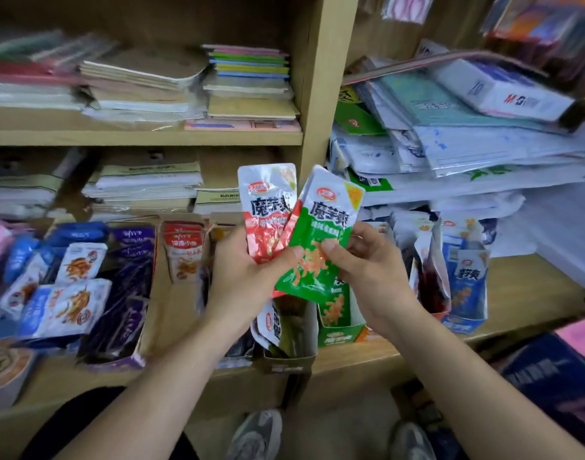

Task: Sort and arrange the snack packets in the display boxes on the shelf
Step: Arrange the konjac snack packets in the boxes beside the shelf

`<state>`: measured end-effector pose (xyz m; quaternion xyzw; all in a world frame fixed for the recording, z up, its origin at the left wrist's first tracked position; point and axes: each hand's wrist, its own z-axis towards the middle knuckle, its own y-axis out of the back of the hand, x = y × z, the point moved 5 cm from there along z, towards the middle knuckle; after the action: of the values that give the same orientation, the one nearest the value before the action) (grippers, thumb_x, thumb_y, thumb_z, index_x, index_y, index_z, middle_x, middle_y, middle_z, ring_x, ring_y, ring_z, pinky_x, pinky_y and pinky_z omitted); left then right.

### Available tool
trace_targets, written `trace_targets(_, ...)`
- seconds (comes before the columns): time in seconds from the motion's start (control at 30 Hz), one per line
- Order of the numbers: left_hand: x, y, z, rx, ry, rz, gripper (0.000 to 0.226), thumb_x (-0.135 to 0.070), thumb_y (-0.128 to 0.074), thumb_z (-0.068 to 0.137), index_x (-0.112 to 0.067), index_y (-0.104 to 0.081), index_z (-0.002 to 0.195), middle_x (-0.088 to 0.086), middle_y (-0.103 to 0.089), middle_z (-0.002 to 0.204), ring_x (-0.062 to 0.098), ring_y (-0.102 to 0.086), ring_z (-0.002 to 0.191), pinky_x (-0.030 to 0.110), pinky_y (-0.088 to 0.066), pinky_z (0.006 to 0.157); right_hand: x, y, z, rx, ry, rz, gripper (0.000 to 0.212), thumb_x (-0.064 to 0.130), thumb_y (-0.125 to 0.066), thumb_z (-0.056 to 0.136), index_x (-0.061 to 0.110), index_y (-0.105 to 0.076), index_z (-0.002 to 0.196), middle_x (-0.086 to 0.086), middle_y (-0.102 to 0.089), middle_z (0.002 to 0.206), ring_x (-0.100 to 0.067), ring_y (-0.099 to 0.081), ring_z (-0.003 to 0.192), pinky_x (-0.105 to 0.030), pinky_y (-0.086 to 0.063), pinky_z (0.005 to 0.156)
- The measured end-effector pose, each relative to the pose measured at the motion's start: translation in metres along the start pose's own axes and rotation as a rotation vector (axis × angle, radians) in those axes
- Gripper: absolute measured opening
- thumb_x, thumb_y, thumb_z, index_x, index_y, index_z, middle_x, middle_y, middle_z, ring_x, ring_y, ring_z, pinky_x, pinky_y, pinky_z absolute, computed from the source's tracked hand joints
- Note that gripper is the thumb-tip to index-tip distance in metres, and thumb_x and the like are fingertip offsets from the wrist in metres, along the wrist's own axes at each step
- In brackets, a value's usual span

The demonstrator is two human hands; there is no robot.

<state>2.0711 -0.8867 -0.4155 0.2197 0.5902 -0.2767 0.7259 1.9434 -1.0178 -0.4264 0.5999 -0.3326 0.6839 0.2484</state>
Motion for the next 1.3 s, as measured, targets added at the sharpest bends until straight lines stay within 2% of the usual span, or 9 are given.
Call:
trace_targets(0.2, -0.004, -0.016, 0.0, 0.019, 0.009, -0.048, 0.018, -0.011, -0.072, 0.089, -0.02, -0.07, 0.105, -0.013, -0.077, 0.097, 0.004, -0.073, 0.088, 0.015, -0.054, 0.067, 0.009, 0.023, 0.003, 0.014, -0.035, 0.06, 0.015, 0.008, -0.071, 0.084, 0.005, -0.068, 0.098, -0.016, -0.074, 0.094, -0.025, -0.072, 0.086, -0.035, -0.058, 0.069)
trace_targets(0.33, -0.003, -0.02, 0.003, 0.052, 0.018, 0.012, 0.022, -0.01, -0.076, 0.085, -0.024, -0.07, 0.102, -0.014, -0.077, 0.095, 0.006, -0.073, 0.089, 0.017, -0.057, 0.069, 0.015, 0.032, 0.003, 0.116, -0.124, 0.092, 0.016, 0.013, -0.068, 0.082, 0.009, -0.073, 0.096, -0.017, -0.071, 0.103, -0.027, -0.067, 0.092, -0.042, -0.056, 0.083)
trace_targets(0.47, 0.001, -0.015, 0.006, -0.022, 0.011, 0.041, 0.027, -0.012, -0.077, 0.086, -0.016, -0.069, 0.111, -0.011, -0.076, 0.101, 0.006, -0.073, 0.093, 0.025, -0.059, 0.076, 0.021, 0.062, 0.008, -0.155, -0.069, 0.092, 0.012, 0.005, -0.068, 0.089, 0.011, -0.074, 0.081, -0.013, -0.074, 0.092, -0.027, -0.07, 0.085, -0.041, -0.058, 0.076)
trace_targets(0.6, 0.002, -0.007, 0.007, -0.11, -0.047, 0.136, 0.026, -0.014, -0.078, 0.086, -0.016, -0.07, 0.111, -0.012, -0.075, 0.1, 0.001, -0.071, 0.093, 0.026, -0.057, 0.078, 0.024, 0.085, 0.003, -0.365, 0.134, -0.279, 0.023, 0.014, -0.075, 0.086, 0.007, -0.065, 0.066, -0.003, -0.06, 0.059, -0.017, -0.051, 0.057, -0.028, -0.043, 0.059)
trace_targets(0.77, 0.009, 0.002, 0.009, -0.178, -0.039, 0.169, 0.028, -0.022, -0.079, 0.086, -0.018, -0.068, 0.112, -0.008, -0.075, 0.106, 0.01, -0.072, 0.099, 0.046, -0.059, 0.086, 0.005, 0.055, -0.003, -0.213, 0.236, -0.674, 0.038, 0.016, -0.071, 0.092, 0.019, -0.063, 0.055, 0.009, -0.048, 0.042, -0.006, -0.033, 0.041, -0.024, -0.027, 0.046)
trace_targets(1.0, 0.005, 0.002, 0.007, -0.217, -0.062, 0.195, 0.025, -0.018, -0.078, 0.086, -0.018, -0.069, 0.11, -0.009, -0.074, 0.105, 0.007, -0.071, 0.096, 0.035, -0.058, 0.081, -0.048, 0.023, -0.018, 0.202, 0.025, -1.106, 0.04, 0.034, -0.066, 0.095, 0.014, -0.055, 0.063, -0.003, -0.057, 0.058, -0.018, -0.054, 0.054, -0.027, -0.041, 0.052)
trace_targets(1.13, 0.001, -0.004, 0.007, -0.203, -0.07, 0.195, 0.024, -0.018, -0.078, 0.087, -0.016, -0.069, 0.109, -0.01, -0.074, 0.103, 0.004, -0.07, 0.094, 0.03, -0.057, 0.079, -0.033, 0.027, -0.03, 0.149, 0.203, -1.039, 0.015, 0.032, -0.066, 0.095, 0.021, -0.07, 0.104, 0.001, -0.066, 0.067, -0.016, -0.06, 0.06, -0.025, -0.047, 0.056)
trace_targets(1.2, -0.002, -0.008, 0.006, -0.197, -0.072, 0.186, 0.026, -0.017, -0.077, 0.087, -0.017, -0.069, 0.112, -0.011, -0.074, 0.105, 0.004, -0.07, 0.095, 0.029, -0.057, 0.081, -0.032, 0.026, -0.037, 0.122, 0.242, -0.977, 0.04, 0.027, -0.07, 0.093, 0.025, -0.063, 0.132, 0.002, -0.073, 0.077, -0.014, -0.066, 0.066, -0.022, -0.054, 0.068)
trace_targets(1.3, -0.003, -0.01, 0.005, -0.198, -0.066, 0.164, 0.026, -0.017, -0.078, 0.087, -0.02, -0.069, 0.111, -0.011, -0.074, 0.104, 0.005, -0.07, 0.097, 0.035, -0.058, 0.084, -0.036, 0.019, -0.04, 0.144, 0.259, -1.032, 0.024, 0.02, -0.071, 0.093, 0.019, -0.07, 0.117, 0.006, -0.072, 0.076, -0.006, -0.064, 0.062, -0.023, -0.052, 0.066)
